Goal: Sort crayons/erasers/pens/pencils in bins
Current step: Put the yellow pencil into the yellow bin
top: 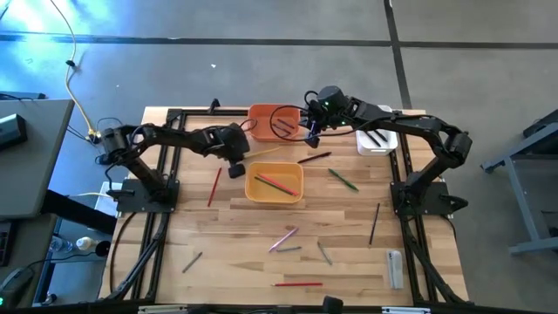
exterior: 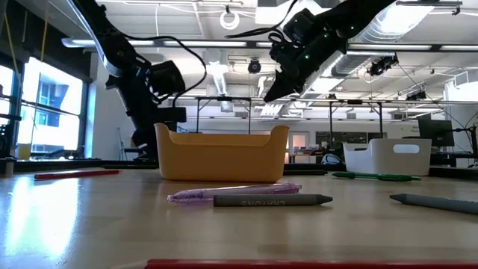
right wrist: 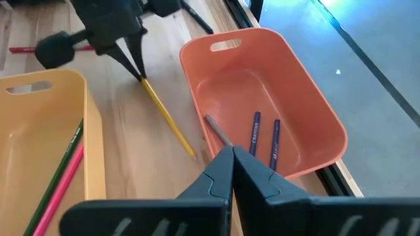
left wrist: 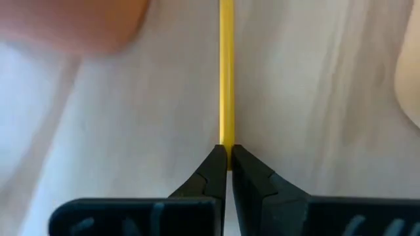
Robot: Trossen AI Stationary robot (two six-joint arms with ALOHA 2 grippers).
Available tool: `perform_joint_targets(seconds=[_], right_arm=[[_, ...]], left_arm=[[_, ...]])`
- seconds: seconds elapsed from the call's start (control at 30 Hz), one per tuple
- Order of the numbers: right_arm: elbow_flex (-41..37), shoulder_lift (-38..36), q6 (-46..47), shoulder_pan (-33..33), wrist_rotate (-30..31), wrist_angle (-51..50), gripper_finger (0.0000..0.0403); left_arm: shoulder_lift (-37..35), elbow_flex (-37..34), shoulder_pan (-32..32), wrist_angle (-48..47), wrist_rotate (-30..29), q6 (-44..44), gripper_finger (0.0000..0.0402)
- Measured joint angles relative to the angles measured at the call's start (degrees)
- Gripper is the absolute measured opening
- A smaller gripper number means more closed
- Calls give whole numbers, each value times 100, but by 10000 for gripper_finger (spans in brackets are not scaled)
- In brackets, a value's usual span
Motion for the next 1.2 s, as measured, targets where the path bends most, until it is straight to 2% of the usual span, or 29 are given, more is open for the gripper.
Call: perform_joint_targets(seconds=[0.3,0.47,0.63,1.03,1.2], right_arm=[[0,0,-118,0,0,-24,0],[0,0,-234,0,-22,-30,0],[0,0,-340,0,-48,-28,0],[0,0,-358,0,-79,-47,0],[0,0,-358,0,-81,-47,0]], left_arm=[[-1045,-111,-436,-1830,-205,-884,1],[-1467,-271,-664,-2343,-190,-1102,1],[-1580,-319,-738,-2357,-163,-1234,10],[-1575,-303,-736,-2041,17,-1151,104],[-1311,-299,-683,-1734,-46,-1112,116]])
